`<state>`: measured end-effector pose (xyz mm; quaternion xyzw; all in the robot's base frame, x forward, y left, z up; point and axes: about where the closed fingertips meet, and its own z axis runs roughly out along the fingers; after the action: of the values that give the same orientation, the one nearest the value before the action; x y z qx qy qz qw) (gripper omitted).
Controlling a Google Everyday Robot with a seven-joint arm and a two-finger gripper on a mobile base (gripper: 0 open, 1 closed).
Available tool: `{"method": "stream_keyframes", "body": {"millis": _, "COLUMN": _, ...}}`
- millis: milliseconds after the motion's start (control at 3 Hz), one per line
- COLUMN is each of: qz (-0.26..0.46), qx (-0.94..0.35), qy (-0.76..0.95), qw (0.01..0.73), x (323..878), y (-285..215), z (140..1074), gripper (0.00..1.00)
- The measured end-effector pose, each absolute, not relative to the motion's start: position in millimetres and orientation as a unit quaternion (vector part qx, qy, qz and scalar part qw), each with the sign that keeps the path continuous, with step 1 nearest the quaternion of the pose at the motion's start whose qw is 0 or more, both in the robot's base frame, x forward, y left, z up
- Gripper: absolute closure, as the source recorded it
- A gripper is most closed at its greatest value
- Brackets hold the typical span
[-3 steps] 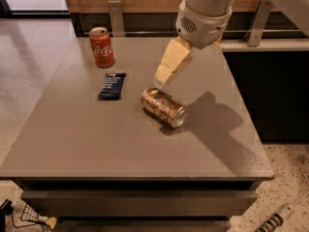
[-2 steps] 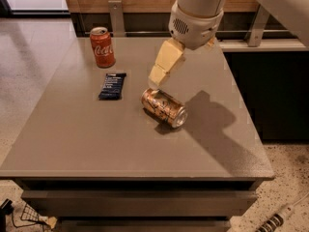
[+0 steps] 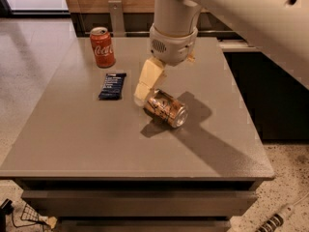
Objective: Place orange can upright
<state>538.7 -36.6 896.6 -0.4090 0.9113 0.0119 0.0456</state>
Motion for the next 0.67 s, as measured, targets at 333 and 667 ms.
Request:
{"method": "stream_keyframes", "body": {"millis": 333, "qz": 0.011, "qx": -0.402, "qy": 0.915, "qw": 0.021, "x": 533.9, "y": -32.9, "z": 876.8, "gripper": 0.0}}
{"method": "stream_keyframes", "body": {"millis": 667, "qz": 0.011, "qx": -0.387, "qy": 0.922, "qw": 0.006, "x": 538.2, "y": -33.2, "z": 856.6, "gripper": 0.0}}
